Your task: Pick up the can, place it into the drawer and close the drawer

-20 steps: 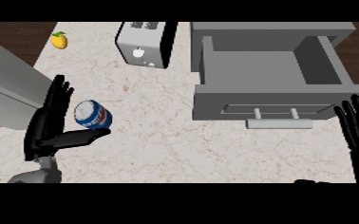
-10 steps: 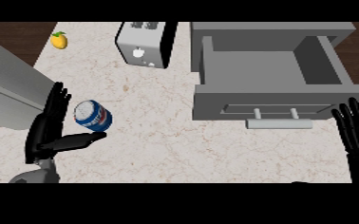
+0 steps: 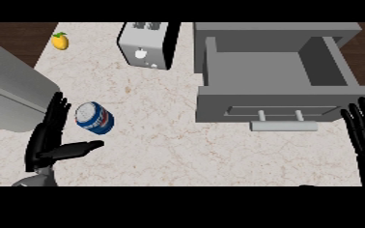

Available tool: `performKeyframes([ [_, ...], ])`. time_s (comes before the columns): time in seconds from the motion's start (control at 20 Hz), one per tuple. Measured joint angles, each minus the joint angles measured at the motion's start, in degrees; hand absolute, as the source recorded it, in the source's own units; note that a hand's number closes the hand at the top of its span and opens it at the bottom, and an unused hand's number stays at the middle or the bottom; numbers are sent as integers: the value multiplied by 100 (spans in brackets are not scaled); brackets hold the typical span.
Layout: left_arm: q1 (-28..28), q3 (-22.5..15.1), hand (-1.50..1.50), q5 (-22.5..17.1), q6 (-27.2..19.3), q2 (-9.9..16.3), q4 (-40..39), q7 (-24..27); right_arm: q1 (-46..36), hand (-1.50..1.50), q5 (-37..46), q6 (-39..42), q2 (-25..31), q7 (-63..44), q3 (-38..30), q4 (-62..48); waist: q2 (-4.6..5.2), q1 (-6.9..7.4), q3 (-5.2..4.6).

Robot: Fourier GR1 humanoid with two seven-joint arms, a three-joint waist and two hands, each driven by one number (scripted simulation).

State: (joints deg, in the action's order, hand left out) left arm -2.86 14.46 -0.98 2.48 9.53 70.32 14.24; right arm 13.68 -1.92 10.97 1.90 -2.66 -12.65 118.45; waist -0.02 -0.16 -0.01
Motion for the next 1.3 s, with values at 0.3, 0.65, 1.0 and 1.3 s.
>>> performKeyframes([
  [0.3,27,69,-150,-44,52,26,-497,402,29,-150,-114,74,57,-115,-87,127,0,0,0],
  [0.65,-447,200,-150,-81,48,139,-1642,940,-96,-150,3,-30,-27,-142,6,79,3,-7,-1],
  [1.0,-880,229,-150,-133,24,289,-2321,1184,190,-150,-112,83,-78,-95,-28,292,2,-16,0],
  [1.3,-1176,207,-150,-169,-44,322,-2730,1321,174,-150,-147,61,-60,-301,-57,473,3,-17,0],
])
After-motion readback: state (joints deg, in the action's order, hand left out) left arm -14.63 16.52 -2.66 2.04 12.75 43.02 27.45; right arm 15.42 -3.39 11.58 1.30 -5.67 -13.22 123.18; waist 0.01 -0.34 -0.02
